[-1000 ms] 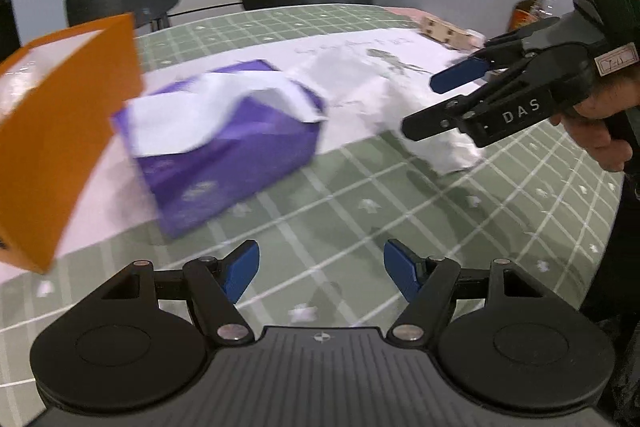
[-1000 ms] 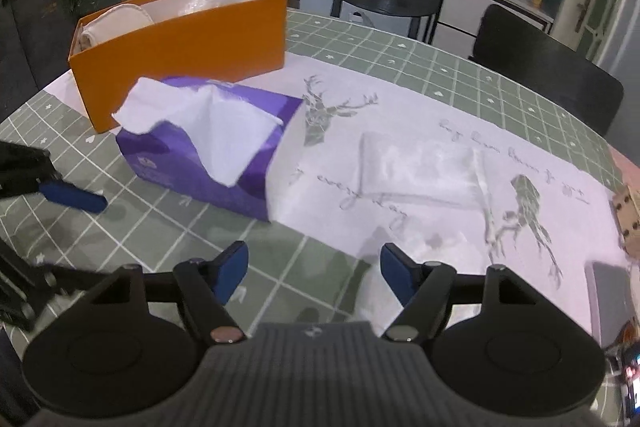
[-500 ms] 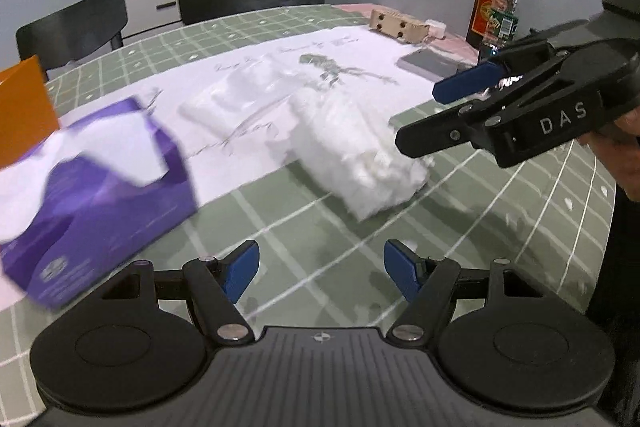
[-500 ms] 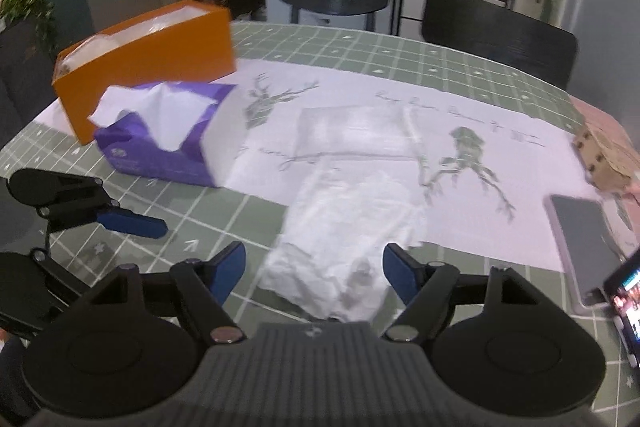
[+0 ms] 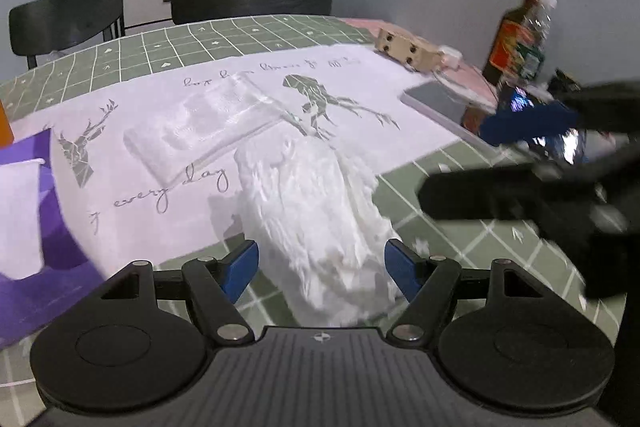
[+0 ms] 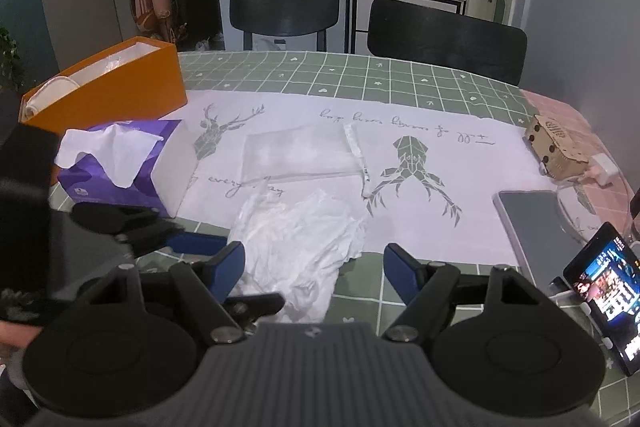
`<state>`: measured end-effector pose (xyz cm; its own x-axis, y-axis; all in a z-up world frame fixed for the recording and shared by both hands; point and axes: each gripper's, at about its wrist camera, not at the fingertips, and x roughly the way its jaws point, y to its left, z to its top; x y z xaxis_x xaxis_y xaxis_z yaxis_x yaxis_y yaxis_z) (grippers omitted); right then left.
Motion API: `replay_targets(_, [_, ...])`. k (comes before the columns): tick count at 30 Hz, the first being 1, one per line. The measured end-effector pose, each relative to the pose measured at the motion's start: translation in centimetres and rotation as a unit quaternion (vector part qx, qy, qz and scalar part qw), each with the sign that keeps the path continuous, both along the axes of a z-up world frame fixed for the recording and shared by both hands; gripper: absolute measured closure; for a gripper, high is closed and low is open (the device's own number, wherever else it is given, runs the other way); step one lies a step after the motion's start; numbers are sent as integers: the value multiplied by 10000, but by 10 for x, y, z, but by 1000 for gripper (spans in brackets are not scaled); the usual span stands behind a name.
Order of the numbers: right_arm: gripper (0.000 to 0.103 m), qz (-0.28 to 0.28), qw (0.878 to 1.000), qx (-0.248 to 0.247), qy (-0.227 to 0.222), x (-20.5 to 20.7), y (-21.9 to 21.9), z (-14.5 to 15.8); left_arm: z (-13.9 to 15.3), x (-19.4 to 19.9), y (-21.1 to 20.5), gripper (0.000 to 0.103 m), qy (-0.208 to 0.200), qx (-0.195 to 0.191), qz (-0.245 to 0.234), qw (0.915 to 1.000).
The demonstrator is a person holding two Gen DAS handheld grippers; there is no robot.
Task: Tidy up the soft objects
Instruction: 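Grasp the white tissue with the left tool while the right tool grasps the clear plastic sheet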
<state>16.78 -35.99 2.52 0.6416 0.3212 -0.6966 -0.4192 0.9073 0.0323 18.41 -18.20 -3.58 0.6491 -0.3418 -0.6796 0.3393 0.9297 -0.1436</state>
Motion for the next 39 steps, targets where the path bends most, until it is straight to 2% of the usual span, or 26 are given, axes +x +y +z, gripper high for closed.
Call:
replay_targets(1, [28, -1, 10000, -10, 3, 0, 0, -1, -3, 4, 0, 24, 35, -47, 52, 10000])
replay_targets(2, [28, 0, 10000, -9, 14, 0, 0, -1, -6, 7, 2, 35, 119, -103, 66, 9999])
replay_targets(3, [27, 4, 10000, -17, 23, 0, 1, -2, -8, 9, 2, 55, 204, -159, 68, 9996])
replay_targets(4, [27, 9, 10000, -45, 29, 1, 2, -3, -10, 10, 4, 62, 220, -221, 102, 9995])
replay_targets(7, [27, 58, 9999, -139, 59, 0, 5, -6, -10, 8, 13, 76, 204, -404, 203, 9988])
replay_targets(9, [27, 94, 9998, -176, 92, 1, 7, -9, -10, 6, 22, 81, 229, -508, 248, 9981])
replay_targets(16, [27, 133, 9995, -249, 169, 2, 9, -16, -9, -32, 60, 82, 209, -453, 250, 9984])
replay_targets(19, [27, 158, 9994, -236, 203, 3, 11, -19, -8, -60, 87, 81, 187, -340, 184, 9991])
replay_targets(24, [27, 266, 9991, -269, 212, 9, 24, -26, -7, -96, 132, 81, 285, -394, 200, 9986])
replay_targets(28, [16, 331, 9980, -500, 195, 20, 43, -36, -5, -115, 160, 81, 268, -364, 443, 9980])
replay_targets(33, [6, 179, 9986, -361, 337, 59, 59, -45, -3, -128, 188, 80, 276, -359, 810, 9957])
replay_targets(39, [3, -137, 9990, -210, 373, 118, 88, -60, -2, -140, 221, 78, 295, -412, 1110, 9925])
